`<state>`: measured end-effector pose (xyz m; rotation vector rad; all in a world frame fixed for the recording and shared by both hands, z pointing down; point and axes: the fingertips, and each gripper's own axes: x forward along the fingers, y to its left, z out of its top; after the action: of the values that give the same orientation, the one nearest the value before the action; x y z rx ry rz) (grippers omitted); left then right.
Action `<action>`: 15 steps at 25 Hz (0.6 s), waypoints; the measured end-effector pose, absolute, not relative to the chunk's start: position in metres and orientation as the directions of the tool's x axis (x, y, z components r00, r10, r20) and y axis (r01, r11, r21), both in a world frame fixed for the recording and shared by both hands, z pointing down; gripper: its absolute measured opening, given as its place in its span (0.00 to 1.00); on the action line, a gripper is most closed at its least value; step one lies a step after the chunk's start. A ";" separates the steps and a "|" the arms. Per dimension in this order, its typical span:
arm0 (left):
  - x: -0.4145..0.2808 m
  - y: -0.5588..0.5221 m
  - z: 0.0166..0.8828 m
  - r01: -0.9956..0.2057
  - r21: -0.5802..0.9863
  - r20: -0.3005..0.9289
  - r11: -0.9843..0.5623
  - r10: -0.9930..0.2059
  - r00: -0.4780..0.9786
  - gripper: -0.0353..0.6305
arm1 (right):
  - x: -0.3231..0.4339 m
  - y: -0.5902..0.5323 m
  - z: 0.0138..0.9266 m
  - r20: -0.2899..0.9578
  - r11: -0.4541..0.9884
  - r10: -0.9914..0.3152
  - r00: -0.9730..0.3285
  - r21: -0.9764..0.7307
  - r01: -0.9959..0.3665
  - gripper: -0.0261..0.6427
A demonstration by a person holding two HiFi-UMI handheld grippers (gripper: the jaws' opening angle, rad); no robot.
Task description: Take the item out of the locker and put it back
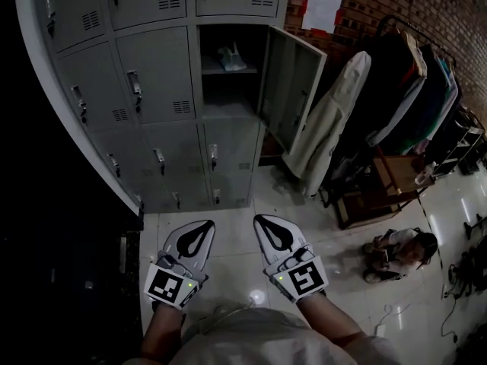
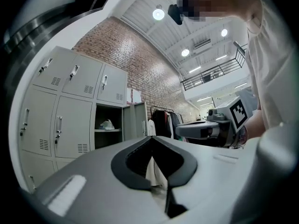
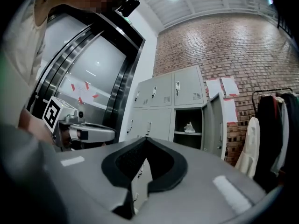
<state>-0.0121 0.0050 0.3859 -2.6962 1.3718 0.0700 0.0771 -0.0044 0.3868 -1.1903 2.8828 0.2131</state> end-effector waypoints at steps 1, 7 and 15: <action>-0.014 0.006 0.383 -0.807 -0.082 -0.100 -0.585 -0.801 0.590 0.06 | 0.075 -0.003 0.384 -0.068 0.699 -0.703 -0.708 0.119 -0.705 0.04; -0.029 0.013 0.377 -0.804 -0.094 -0.107 -0.588 -0.797 0.595 0.06 | 0.062 0.002 0.381 -0.069 0.691 -0.710 -0.700 0.123 -0.713 0.04; -0.038 0.014 0.376 -0.793 -0.089 -0.112 -0.602 -0.785 0.609 0.06 | 0.047 0.006 0.384 -0.074 0.695 -0.707 -0.703 0.111 -0.711 0.04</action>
<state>-0.0384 0.0138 0.3761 -2.6998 1.3315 0.0922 0.0469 0.0058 0.3840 -1.2001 2.8686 0.2037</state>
